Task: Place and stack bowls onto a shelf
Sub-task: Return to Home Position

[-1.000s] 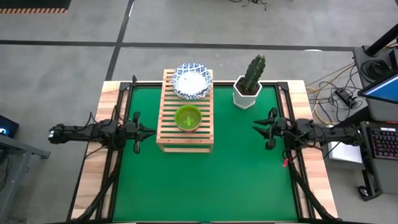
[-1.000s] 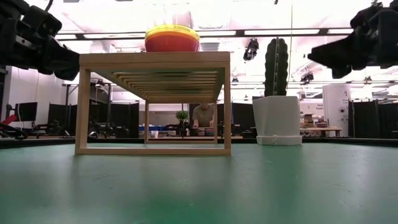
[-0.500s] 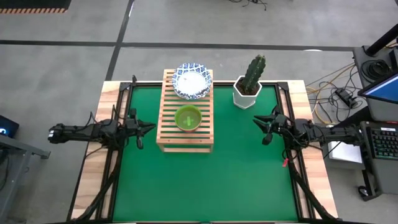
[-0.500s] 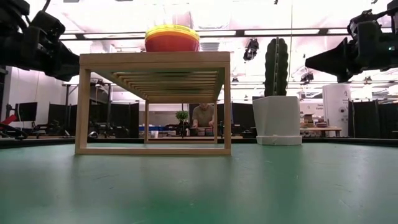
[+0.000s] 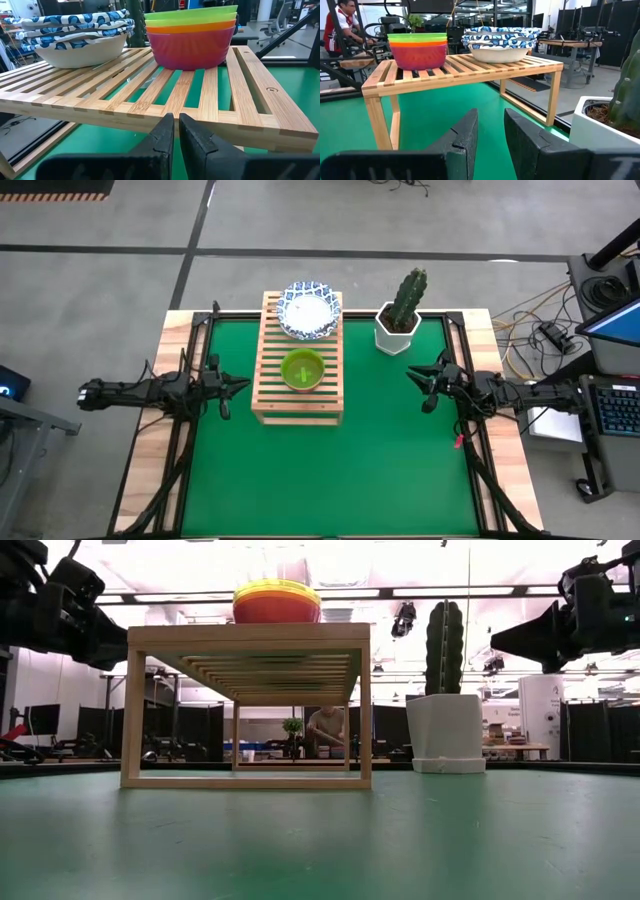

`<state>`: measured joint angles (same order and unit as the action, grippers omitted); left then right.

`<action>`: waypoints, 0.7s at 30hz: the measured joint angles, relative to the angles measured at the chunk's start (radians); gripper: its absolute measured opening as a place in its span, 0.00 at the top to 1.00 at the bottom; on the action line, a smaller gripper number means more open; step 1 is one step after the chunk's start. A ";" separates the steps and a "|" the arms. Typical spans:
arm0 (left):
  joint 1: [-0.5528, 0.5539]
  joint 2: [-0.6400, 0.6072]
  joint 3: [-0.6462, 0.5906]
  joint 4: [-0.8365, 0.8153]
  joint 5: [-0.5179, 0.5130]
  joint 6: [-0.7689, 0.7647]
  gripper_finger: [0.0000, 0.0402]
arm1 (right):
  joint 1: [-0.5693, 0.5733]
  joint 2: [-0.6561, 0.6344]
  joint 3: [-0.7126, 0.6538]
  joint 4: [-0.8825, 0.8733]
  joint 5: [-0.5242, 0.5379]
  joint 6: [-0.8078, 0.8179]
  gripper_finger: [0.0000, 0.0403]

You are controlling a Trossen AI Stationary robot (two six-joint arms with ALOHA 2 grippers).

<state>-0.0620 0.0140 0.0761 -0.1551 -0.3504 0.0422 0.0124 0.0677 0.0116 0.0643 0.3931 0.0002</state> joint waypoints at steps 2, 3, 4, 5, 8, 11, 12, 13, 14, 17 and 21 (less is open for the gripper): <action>0.000 0.000 0.000 0.000 0.000 0.000 0.97 | 0.000 0.000 0.000 0.000 0.000 0.000 0.80; 0.000 0.000 0.000 0.000 0.000 0.000 0.97 | 0.000 0.000 0.000 0.000 0.000 0.000 0.80; 0.000 0.000 0.000 0.000 0.000 0.000 0.97 | 0.000 0.000 0.000 0.000 0.000 0.000 0.81; 0.000 0.000 0.000 0.000 0.000 0.000 0.97 | 0.000 0.000 0.000 0.000 0.000 0.000 0.81; 0.000 0.000 0.000 0.000 0.000 0.000 0.97 | 0.000 0.000 0.000 0.000 0.000 0.000 0.82; 0.000 0.000 0.000 0.000 0.000 0.000 0.97 | 0.000 0.000 0.000 0.000 0.000 0.000 0.82; 0.000 0.000 0.000 0.000 0.000 0.000 0.97 | 0.000 0.000 0.000 0.000 0.000 0.000 0.81; 0.000 0.000 0.000 0.000 0.000 0.000 0.97 | 0.000 0.000 -0.001 0.000 0.000 0.000 0.81; 0.000 0.000 0.000 0.000 0.000 0.000 0.97 | 0.000 0.000 -0.001 0.000 0.000 0.000 0.81; 0.000 0.000 0.000 0.000 0.000 0.000 0.97 | 0.000 0.000 -0.001 0.000 0.000 0.000 0.80; 0.000 0.000 0.000 -0.001 0.000 0.000 0.97 | 0.000 0.000 -0.001 0.000 0.000 0.000 0.79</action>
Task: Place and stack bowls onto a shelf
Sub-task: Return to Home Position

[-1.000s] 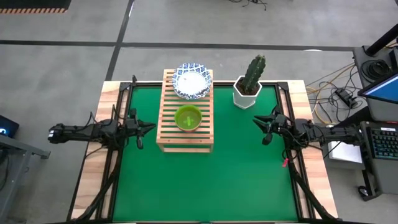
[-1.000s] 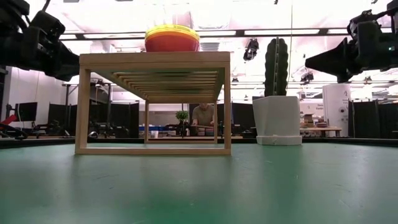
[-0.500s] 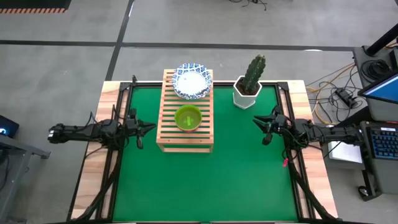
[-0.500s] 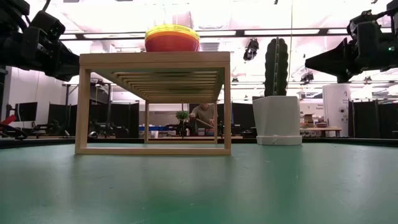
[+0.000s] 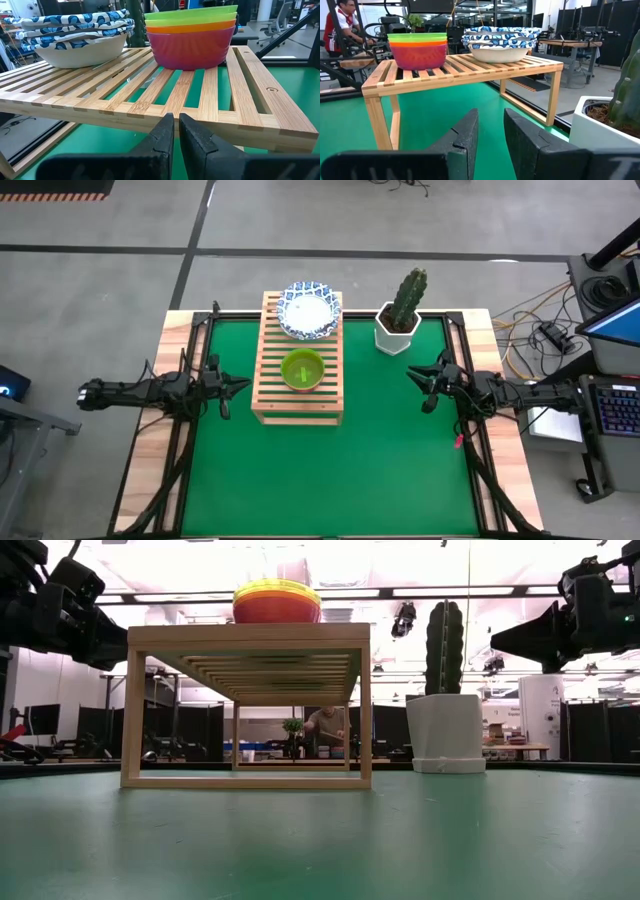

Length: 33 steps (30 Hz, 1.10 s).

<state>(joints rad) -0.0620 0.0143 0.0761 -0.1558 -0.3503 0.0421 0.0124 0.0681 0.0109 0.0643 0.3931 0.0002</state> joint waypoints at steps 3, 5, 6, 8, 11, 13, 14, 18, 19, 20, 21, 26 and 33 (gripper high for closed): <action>0.000 0.000 0.000 0.000 0.000 0.000 0.97 | 0.000 0.000 0.000 0.000 0.000 0.000 0.80; 0.000 0.000 0.000 0.000 0.000 0.000 0.97 | 0.000 0.000 0.000 0.000 0.000 0.000 0.81; 0.000 0.000 0.000 0.000 0.000 0.000 0.97 | 0.000 0.000 0.000 0.000 0.000 0.000 0.81; 0.000 0.000 0.000 0.000 0.000 0.000 0.97 | 0.000 0.000 0.000 0.000 0.000 0.000 0.82; 0.000 0.000 0.000 0.000 0.000 0.000 0.97 | 0.000 0.000 0.000 0.000 0.000 0.000 0.83; 0.000 0.000 0.000 0.000 0.000 0.000 0.97 | 0.000 0.000 0.000 0.000 0.000 0.000 0.82; 0.000 0.000 0.000 0.000 0.000 0.000 0.97 | 0.000 0.000 0.000 0.000 0.000 0.000 0.82; 0.000 0.000 0.000 0.000 0.000 0.000 0.97 | 0.000 0.000 0.000 0.000 0.000 0.000 0.81; 0.000 0.000 0.000 0.000 0.000 0.000 0.97 | 0.000 0.000 0.000 0.000 0.000 0.000 0.80; 0.000 0.000 0.000 0.000 0.000 0.000 0.97 | 0.000 0.000 0.000 0.000 0.000 0.000 0.80; 0.000 0.000 0.000 0.000 0.000 0.000 0.97 | 0.000 0.000 0.000 0.000 0.000 0.000 0.80; 0.000 0.000 0.000 0.000 0.000 0.000 0.97 | 0.000 0.000 0.000 0.000 0.000 0.000 0.78; 0.000 0.000 0.000 0.000 0.000 0.000 0.97 | 0.000 0.000 0.000 0.000 0.000 0.000 0.81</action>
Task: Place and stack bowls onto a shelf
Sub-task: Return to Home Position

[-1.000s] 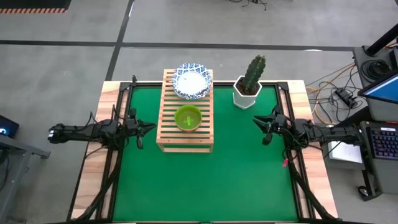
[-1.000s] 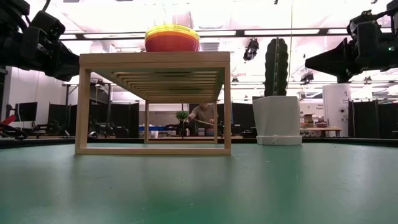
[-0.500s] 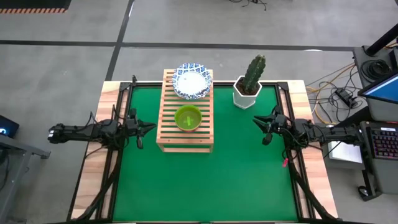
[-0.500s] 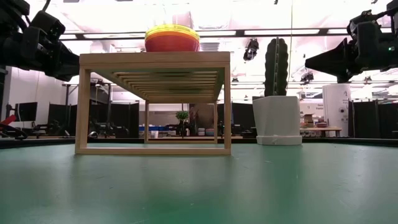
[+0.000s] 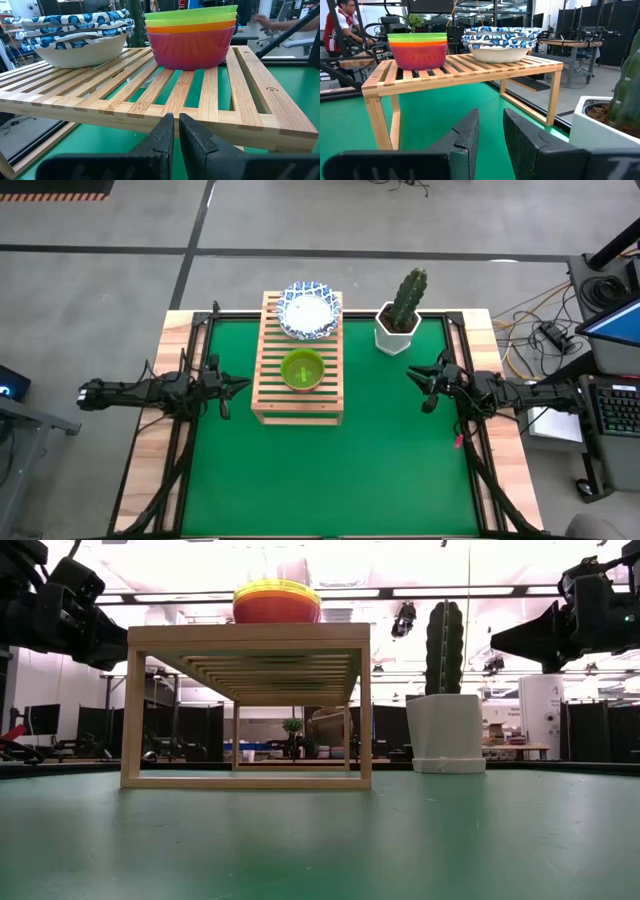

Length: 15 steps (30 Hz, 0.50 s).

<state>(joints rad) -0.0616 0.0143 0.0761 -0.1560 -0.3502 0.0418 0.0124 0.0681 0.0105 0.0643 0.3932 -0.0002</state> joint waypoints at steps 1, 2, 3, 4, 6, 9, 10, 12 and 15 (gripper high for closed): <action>0.000 0.000 0.000 0.000 0.000 0.000 0.97 | 0.000 0.000 0.000 0.000 0.000 0.000 0.81; 0.000 0.000 0.000 0.000 0.000 0.000 0.97 | 0.000 0.000 0.000 0.000 0.000 0.000 0.81; 0.000 0.000 0.000 0.000 0.000 0.000 0.97 | 0.000 0.000 0.000 0.000 0.000 0.000 0.82; 0.000 0.000 0.000 0.000 0.000 0.000 0.97 | 0.000 0.000 0.000 0.000 0.000 0.000 0.82; 0.000 0.000 0.000 0.000 0.000 0.000 0.97 | 0.000 0.000 0.000 0.000 0.000 0.000 0.83; 0.000 0.000 0.000 0.000 0.000 0.000 0.97 | 0.000 0.000 0.000 0.000 0.000 0.000 0.83; 0.000 0.000 0.000 0.000 0.000 0.000 0.97 | 0.000 0.000 0.000 0.000 0.000 0.000 0.83; 0.000 0.000 0.000 0.000 0.000 0.000 0.97 | 0.000 0.000 0.000 0.000 0.000 0.000 0.83; 0.000 0.000 0.000 0.000 0.000 0.000 0.97 | 0.000 0.000 0.000 0.000 0.000 0.000 0.83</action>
